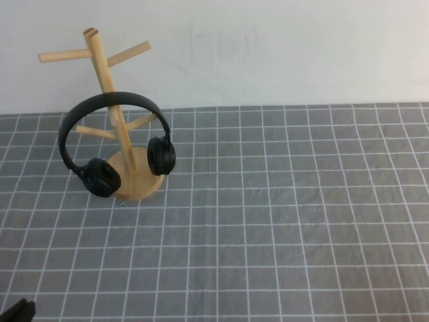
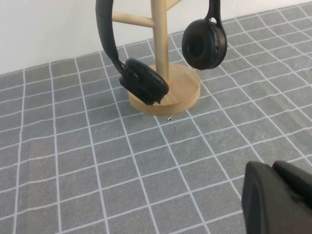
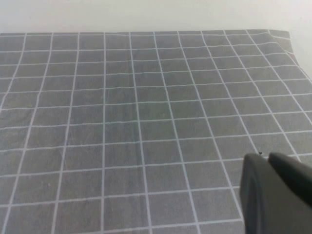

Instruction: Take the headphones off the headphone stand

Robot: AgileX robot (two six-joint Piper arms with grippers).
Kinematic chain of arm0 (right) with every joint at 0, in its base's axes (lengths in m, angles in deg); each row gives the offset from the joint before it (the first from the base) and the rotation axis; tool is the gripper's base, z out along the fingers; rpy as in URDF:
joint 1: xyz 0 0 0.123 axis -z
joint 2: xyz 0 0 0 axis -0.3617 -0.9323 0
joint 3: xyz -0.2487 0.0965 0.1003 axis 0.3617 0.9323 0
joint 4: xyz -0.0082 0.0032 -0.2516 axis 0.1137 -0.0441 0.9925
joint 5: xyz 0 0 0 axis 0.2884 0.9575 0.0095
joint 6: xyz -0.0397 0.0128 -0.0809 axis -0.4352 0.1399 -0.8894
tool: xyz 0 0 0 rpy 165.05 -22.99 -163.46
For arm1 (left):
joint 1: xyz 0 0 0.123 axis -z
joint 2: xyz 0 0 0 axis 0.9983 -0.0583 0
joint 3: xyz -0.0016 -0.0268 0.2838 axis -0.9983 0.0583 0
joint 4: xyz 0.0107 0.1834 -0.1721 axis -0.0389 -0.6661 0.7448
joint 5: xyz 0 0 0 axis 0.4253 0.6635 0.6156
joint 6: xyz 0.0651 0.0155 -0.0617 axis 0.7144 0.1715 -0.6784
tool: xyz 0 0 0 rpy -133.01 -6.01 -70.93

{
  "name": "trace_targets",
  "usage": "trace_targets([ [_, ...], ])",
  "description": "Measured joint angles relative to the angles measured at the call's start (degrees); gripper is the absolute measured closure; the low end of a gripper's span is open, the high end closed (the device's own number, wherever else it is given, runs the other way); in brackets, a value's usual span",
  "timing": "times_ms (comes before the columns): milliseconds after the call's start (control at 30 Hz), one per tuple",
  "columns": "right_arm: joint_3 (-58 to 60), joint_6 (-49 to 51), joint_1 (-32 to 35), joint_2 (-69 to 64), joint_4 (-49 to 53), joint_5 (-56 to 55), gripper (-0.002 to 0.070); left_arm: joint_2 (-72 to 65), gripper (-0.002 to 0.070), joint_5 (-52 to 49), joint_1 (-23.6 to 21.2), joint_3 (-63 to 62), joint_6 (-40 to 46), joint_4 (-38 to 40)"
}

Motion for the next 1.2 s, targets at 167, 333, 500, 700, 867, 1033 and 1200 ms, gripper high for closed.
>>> trace_targets([
  [167, 0.0, 0.0, 0.0, 0.0, 0.0, 0.0, 0.0682, 0.0, 0.0679, 0.0, 0.0, 0.0, 0.0, 0.0],
  [333, 0.0, 0.0, 0.0, 0.0, 0.0, 0.0, 0.0682, 0.0, 0.0679, -0.22, 0.0, 0.0, 0.0, -4.43],
  [500, 0.0, 0.0, 0.0, 0.0, 0.0, 0.0, 0.0682, 0.0, 0.0679, -0.6, 0.0, 0.0, 0.0, -10.26],
  [700, 0.0, 0.0, 0.0, 0.0, 0.0, 0.0, 0.0682, 0.0, 0.0679, -0.68, 0.0, 0.07, 0.1, -11.34],
  [867, 0.0, 0.0, 0.0, 0.0, 0.0, 0.0, 0.0682, 0.0, 0.0679, -0.68, 0.0, 0.07, 0.21, -11.47],
  [1033, 0.0, 0.0, 0.0, 0.0, 0.0, 0.0, 0.0682, 0.0, 0.0679, -0.68, 0.0, 0.07, -2.44, -11.47],
  [1200, 0.0, 0.0, 0.0, 0.0, 0.0, 0.0, 0.0682, 0.0, 0.0679, 2.55, 0.0, 0.29, -11.09, -11.47],
])
